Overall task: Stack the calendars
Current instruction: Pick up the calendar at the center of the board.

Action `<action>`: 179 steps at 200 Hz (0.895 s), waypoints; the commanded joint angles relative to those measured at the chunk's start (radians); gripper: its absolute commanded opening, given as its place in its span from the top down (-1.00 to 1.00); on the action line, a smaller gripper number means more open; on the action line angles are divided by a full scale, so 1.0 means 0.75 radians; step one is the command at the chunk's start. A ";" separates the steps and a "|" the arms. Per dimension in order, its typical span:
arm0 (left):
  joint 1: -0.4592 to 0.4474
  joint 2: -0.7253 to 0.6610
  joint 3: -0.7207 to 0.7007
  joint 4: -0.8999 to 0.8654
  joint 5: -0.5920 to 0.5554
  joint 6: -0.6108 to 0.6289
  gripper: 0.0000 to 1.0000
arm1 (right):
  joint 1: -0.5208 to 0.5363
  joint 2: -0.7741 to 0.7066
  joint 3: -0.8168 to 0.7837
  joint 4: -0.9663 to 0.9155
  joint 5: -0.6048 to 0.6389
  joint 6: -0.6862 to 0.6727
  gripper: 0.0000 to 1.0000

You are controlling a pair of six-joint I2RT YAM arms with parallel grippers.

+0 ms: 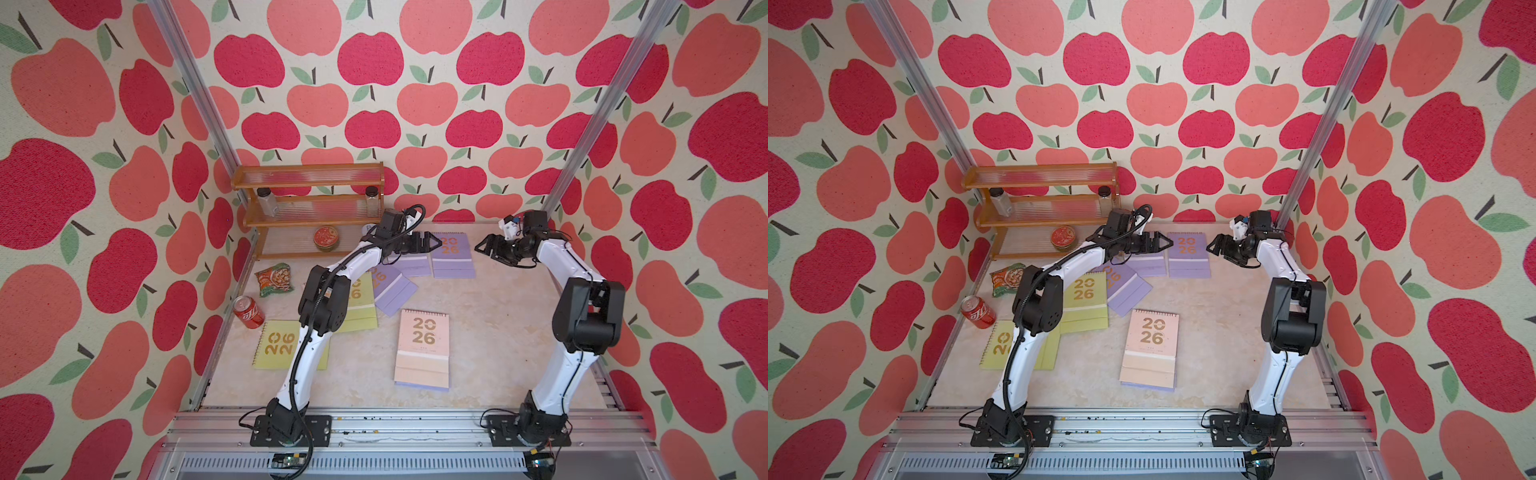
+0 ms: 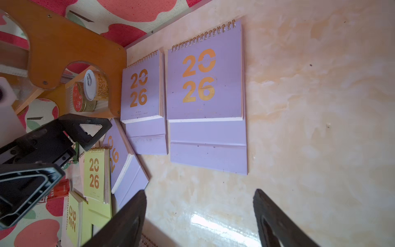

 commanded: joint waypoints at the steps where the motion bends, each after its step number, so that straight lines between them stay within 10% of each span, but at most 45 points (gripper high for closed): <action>1: -0.021 0.120 0.228 -0.134 -0.074 -0.028 -0.99 | -0.013 0.129 0.132 0.026 -0.052 -0.033 -0.61; 46: -0.034 0.368 0.602 -0.300 -0.115 -0.057 -0.99 | -0.012 0.357 0.303 0.097 -0.100 -0.018 -0.60; 179: -0.062 0.535 0.701 -0.278 -0.225 -0.206 -0.99 | 0.061 0.520 0.404 0.121 0.003 -0.035 -0.57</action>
